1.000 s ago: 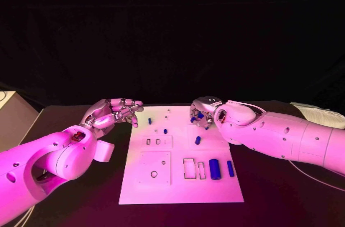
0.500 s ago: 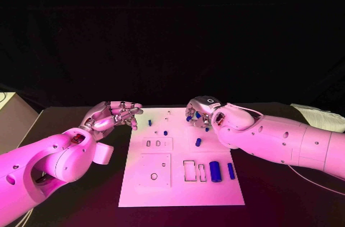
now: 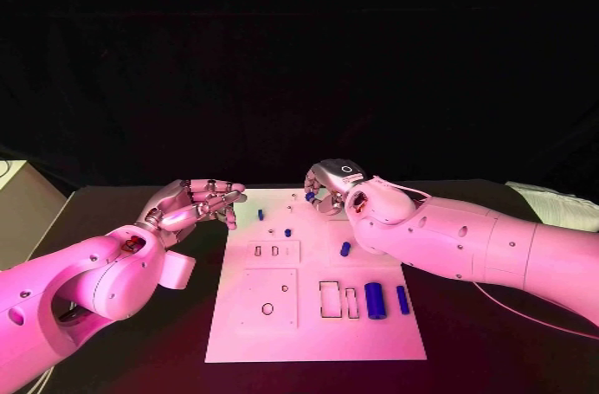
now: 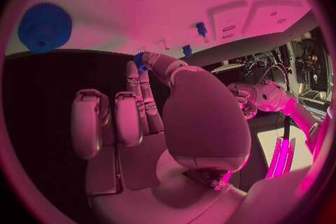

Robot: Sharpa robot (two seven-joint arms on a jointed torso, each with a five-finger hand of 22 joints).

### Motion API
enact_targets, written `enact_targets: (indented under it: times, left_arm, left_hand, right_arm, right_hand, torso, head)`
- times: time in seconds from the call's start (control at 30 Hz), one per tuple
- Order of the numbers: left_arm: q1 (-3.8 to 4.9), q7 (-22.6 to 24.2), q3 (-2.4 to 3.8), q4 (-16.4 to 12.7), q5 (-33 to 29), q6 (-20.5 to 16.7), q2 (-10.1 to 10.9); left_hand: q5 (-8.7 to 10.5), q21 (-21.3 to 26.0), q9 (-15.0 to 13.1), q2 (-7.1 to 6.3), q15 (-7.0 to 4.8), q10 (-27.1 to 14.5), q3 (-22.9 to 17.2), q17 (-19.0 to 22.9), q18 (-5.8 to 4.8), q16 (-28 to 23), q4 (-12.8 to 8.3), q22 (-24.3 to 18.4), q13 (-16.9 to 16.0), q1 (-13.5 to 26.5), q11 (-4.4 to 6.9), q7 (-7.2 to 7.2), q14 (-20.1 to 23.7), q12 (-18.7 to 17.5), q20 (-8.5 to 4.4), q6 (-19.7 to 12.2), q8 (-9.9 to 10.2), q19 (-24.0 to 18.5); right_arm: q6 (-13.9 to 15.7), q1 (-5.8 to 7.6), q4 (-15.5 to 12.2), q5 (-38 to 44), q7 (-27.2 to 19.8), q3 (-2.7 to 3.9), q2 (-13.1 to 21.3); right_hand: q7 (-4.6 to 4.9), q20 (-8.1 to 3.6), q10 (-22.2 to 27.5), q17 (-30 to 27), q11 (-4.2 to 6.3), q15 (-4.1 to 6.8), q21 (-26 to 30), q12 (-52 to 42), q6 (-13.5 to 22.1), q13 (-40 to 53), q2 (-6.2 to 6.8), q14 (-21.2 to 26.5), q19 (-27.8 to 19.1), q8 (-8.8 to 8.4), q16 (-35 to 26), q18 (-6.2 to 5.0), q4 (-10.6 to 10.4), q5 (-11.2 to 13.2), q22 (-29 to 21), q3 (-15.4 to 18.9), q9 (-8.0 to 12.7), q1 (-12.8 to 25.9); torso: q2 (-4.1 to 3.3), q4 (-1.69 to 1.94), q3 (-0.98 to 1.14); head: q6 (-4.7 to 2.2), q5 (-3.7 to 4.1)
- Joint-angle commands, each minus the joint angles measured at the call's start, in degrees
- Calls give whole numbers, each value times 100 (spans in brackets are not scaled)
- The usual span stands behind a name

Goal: Assemble the parts on the task board

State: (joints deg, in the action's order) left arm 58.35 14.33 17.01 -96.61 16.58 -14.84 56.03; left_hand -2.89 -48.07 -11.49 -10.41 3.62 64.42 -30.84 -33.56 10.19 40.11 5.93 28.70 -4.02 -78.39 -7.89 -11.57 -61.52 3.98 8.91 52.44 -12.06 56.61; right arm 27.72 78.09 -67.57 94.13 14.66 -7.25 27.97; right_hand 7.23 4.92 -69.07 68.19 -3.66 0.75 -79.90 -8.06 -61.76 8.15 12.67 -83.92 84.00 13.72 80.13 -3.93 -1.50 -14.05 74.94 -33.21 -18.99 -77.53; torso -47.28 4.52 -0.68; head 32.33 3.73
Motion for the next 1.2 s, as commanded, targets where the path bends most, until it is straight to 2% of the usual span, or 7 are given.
enact_targets:
  times: [0.03,0.27,0.5,0.6,0.8,0.97,1.2]
  left_arm:
    - [5,9,4,-7,54,115,-19]
    - [6,4,5,-11,74,127,-45]
    - [8,-1,6,-17,90,127,-55]
    - [9,-4,7,-28,94,128,-52]
    - [11,-12,9,-46,97,130,-43]
    - [13,-16,11,-52,98,123,-25]
    - [15,-19,14,-46,98,126,-20]
  left_hand:
    - [-10,-20,-10,-10,6,-37,-32,-5,27,19,-5,5,-5,37,-3,-6,39,-25,3,-27,37,-53]
    - [-10,-33,-11,-14,6,-38,-35,-9,27,25,-11,14,-5,32,-3,-5,43,-25,4,-28,37,-61]
    - [-10,-33,-11,-14,6,-38,-35,-9,27,25,-11,14,-5,32,-3,-5,43,-25,4,-28,37,-61]
    - [-10,-33,-11,-14,6,-38,-35,-9,27,25,-11,14,-5,32,-3,-5,43,-25,4,-28,37,-61]
    - [-10,-33,-11,-14,6,-38,-35,-9,27,25,-11,14,-5,32,-3,-5,43,-25,4,-28,37,-61]
    - [-10,-33,-11,-14,6,-38,-35,-9,27,25,-11,14,-5,32,-3,-5,43,-25,4,-28,37,-61]
    - [-10,-50,-13,-20,7,-41,-36,-15,27,34,-14,25,-5,33,-3,-5,50,-24,5,-30,38,-71]
  right_arm:
    - [194,5,153,97,73,5,-142]
    - [219,5,434,76,36,8,-403]
    - [183,4,627,24,-29,8,-549]
    - [155,1,703,5,-53,8,-608]
    - [60,-5,752,-9,-55,8,-634]
    - [4,-5,772,7,-21,7,-602]
    - [-34,-4,739,54,39,7,-554]
  right_hand:
    - [0,-25,-3,-4,1,31,-35,14,6,0,1,-228,103,11,27,99,-1,-40,55,-49,-8,18]
    - [2,-25,6,-3,-1,29,-37,20,16,0,1,-228,102,8,29,99,0,-43,57,-57,-13,19]
    - [5,-24,14,9,-4,27,-41,25,26,1,4,-230,104,5,36,100,3,-47,64,-63,-18,20]
    - [5,-24,14,9,-4,27,-41,25,26,1,4,-230,104,5,36,100,3,-47,64,-63,-18,20]
    - [7,-23,19,1,-6,26,-31,29,32,2,5,-228,97,3,34,97,4,-49,49,-68,-22,21]
    - [7,-23,19,1,-6,26,-31,29,32,2,5,-228,97,3,34,97,4,-49,49,-68,-22,21]
    - [9,-22,22,3,-8,24,-26,31,36,3,7,-229,94,2,36,96,3,-49,42,-69,-26,26]
  torso:
    - [-22,17,-10]
    - [-58,86,-38]
    - [-81,129,-62]
    - [-92,123,-53]
    - [-120,164,-77]
    - [-128,138,-72]
    - [-140,139,-67]
  head:
    - [-11,-11]
    - [-30,10]
    - [-44,9]
    - [-35,-15]
    - [-30,1]
    - [-17,-28]
    - [-12,-41]
